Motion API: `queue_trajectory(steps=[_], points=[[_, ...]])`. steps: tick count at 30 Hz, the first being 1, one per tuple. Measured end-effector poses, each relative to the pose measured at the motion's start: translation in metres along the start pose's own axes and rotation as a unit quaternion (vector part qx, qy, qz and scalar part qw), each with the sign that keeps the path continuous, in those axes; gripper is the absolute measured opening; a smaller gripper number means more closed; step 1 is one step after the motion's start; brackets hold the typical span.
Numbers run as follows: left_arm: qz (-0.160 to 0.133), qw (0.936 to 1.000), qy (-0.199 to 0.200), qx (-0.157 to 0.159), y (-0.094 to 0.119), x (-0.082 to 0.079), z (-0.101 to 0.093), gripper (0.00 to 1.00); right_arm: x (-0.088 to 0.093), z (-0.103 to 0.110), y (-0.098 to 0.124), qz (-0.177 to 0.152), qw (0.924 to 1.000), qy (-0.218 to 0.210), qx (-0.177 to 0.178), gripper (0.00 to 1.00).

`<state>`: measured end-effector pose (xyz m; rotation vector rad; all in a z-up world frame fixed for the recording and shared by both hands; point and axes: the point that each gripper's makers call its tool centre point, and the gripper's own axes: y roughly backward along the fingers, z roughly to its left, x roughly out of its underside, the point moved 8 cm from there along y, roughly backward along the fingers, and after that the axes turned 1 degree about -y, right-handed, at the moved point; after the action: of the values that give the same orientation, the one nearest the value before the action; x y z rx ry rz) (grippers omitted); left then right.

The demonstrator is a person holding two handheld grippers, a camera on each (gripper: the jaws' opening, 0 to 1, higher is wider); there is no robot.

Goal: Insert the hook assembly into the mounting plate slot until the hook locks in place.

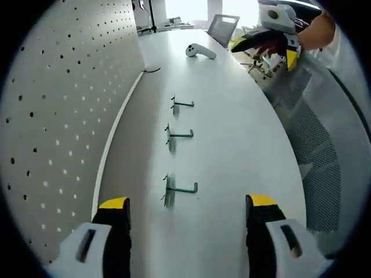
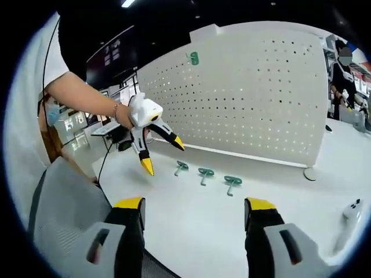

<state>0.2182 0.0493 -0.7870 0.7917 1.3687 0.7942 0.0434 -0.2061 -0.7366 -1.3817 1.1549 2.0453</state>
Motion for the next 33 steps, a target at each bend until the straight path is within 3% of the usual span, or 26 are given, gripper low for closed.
queue_trajectory(steps=[21, 33], points=[[0.053, 0.9966, -0.027, 0.056, -0.031, 0.000, 0.005, 0.84, 0.001, -0.003, 0.000, -0.002, 0.9999, -0.009, 0.003, 0.67], [0.047, 0.9968, -0.046, 0.045, -0.033, -0.001, 0.003, 0.86, 0.001, -0.004, 0.001, -0.002, 0.9999, -0.011, 0.008, 0.66]])
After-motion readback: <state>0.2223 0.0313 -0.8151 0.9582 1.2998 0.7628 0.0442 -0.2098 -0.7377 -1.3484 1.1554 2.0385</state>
